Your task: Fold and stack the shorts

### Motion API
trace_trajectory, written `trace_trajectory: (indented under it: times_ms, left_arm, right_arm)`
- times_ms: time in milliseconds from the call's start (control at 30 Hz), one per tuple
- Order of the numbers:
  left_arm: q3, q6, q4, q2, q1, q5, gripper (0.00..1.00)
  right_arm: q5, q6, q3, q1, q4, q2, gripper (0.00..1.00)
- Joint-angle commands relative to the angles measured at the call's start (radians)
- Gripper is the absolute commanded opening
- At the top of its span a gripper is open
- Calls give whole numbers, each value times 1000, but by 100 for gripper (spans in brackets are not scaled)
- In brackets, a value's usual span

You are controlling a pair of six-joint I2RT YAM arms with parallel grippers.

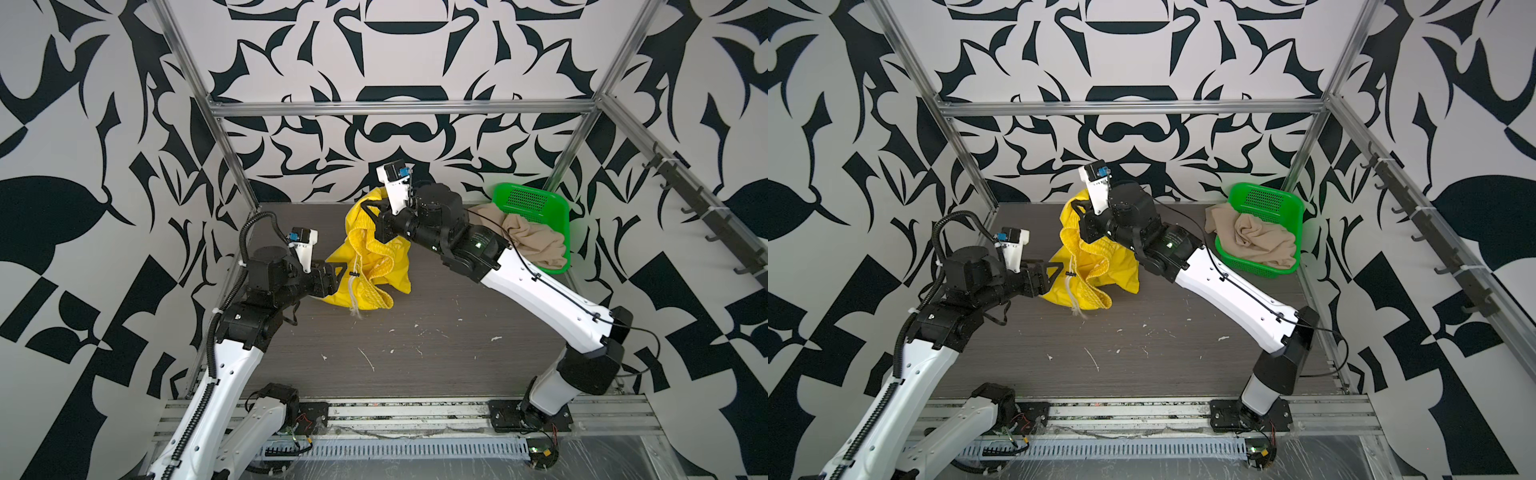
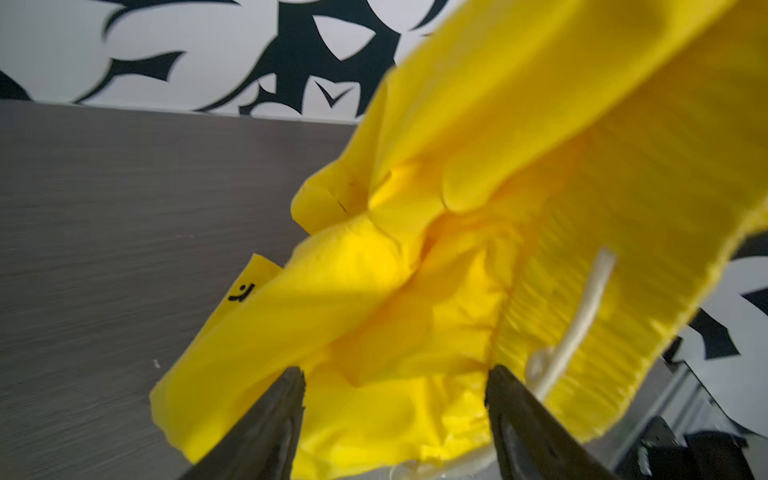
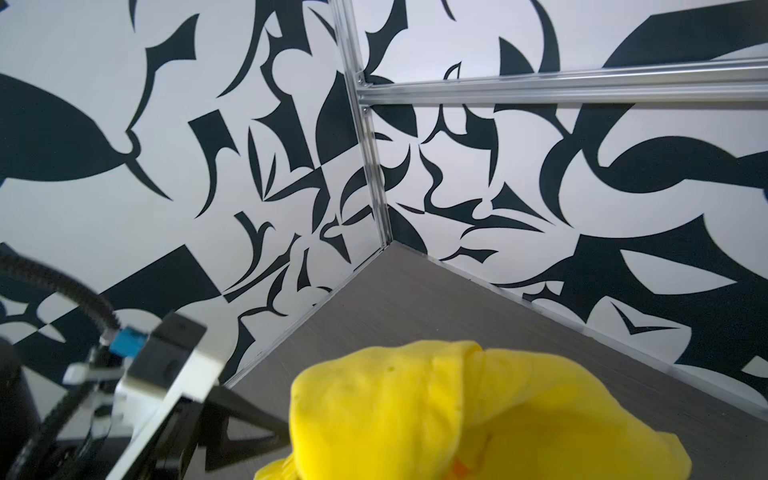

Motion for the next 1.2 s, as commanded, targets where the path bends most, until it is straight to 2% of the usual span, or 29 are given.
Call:
trace_trajectory:
  times_ms: [0,100,200,400,500,600,833,867,1000,1067,1167]
  left_arm:
    - [-56,3,67,-43,0,161,73]
    - [-146,-75,168,-83,-16,203,73]
    - [-199,-124,209,-117,-63,180,75]
    - [-239,-210,233,-115,-128,17,78]
    - [-245,-255,289,-53,-160,-39,82]
    - [-231,-288,298,27,-193,-174,82]
    - [-203,-296,272,164,-195,-322,81]
    - [-200,-297,260,168,-195,-342,78]
    - [-199,-305,229,140,-195,-402,48]
    - [-205,-296,230,107,-195,-431,36]
    - [-195,-261,187,44,-195,-494,22]
  right_arm:
    - [91,8,110,-6,34,12,0]
    - [163,-7,164,-7,27,45,0]
    - [195,-22,211,-6,16,79,0]
    - [208,-15,283,-6,-17,133,0]
    - [200,-7,296,-5,-17,146,0]
    - [194,2,305,-4,-16,154,0]
    - [177,2,328,2,-24,166,0]
    - [174,3,330,1,-25,165,0]
    - [166,-3,327,3,-32,157,0]
    - [162,-8,320,2,-32,149,0]
    - [178,-21,303,1,-31,136,0]
